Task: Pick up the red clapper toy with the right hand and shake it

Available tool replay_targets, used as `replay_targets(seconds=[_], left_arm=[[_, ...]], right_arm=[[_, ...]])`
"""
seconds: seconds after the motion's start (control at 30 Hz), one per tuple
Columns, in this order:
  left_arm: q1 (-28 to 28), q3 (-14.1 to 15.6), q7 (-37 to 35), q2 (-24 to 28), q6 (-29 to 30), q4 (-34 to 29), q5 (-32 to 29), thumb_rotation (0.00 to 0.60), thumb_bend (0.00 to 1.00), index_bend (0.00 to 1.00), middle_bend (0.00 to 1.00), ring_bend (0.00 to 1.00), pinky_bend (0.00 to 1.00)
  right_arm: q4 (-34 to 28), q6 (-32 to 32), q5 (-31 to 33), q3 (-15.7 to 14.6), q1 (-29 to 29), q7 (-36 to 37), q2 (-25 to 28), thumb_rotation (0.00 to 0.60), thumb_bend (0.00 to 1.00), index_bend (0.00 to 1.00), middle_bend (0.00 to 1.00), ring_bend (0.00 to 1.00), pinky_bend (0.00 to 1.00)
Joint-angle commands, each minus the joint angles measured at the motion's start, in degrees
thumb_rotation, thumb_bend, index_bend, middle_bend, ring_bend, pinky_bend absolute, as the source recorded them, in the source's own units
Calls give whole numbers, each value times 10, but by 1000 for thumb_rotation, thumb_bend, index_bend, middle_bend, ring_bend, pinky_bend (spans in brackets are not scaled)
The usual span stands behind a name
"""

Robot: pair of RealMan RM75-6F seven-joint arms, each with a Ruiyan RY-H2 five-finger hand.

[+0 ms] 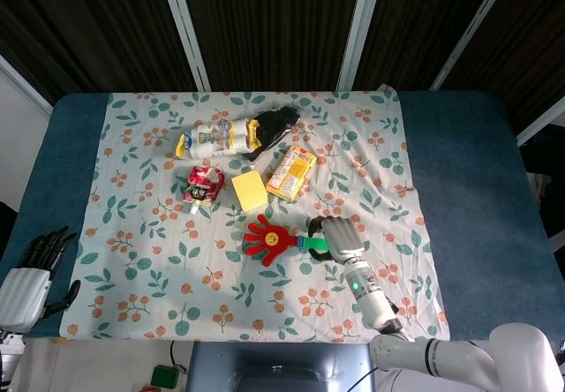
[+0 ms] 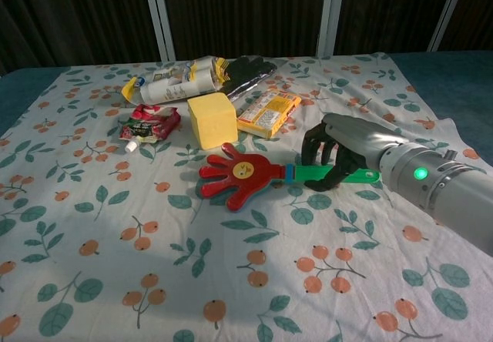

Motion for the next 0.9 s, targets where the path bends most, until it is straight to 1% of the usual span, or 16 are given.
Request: replay_targets(seconds=[0.03,0.17,0.3,0.4,0.5,0.6,0.7,0.73,0.8,0.83,0.9], left_arm=[[0,0,0,0,-1,0,0,600,407,0,0,0,90],[-1,0,2,1,-3,-2,-2,600,409,0,0,0,91],[-1,0,1,1,-3,-1,-2,600,413,0,0,0,92],[-1,0,1,1,-3,-2,-3,600,411,0,0,0,92],[-1,0,2,1,-3,-2,-3,600,410,0,0,0,92],[0,-1,3,1,-2,-2,-4,600,409,0,0,0,92],[0,-1,4,0,-3,-2,-5,600,409,0,0,0,92],[0,-1,4,0,-3,-2,-5,600,409,0,0,0,92],[0,-1,5,0,-4,-3,-6,600,410,0,0,0,92],[0,-2,5,0,-4,-3,-6,600,409,0,0,0,92],[0,-2,6,0,-4,-3,-6,600,410,0,0,0,92]], right_arm=[[1,0,-1,1,-1,3,-1,600,483,871,619,579,697],[3,0,-6,3,-3,11,-3,600,495,880,663,663,769],[7,4,-16,6,-6,30,-7,600,506,927,724,732,843],[10,4,-25,9,-10,54,-11,600,516,949,757,789,896],[11,0,-36,11,-17,92,-12,600,522,959,776,812,916],[10,1,-55,17,-28,158,-13,600,533,960,792,829,933],[11,2,-89,21,-40,250,-14,600,546,959,800,838,939],[5,-5,-106,21,-44,301,-9,600,547,959,802,841,941],[-5,-14,-138,18,-49,381,3,600,549,958,804,844,943],[-10,-13,-162,16,-53,432,10,600,550,957,804,844,943],[-19,-11,-200,9,-56,510,24,600,551,952,805,844,943]])
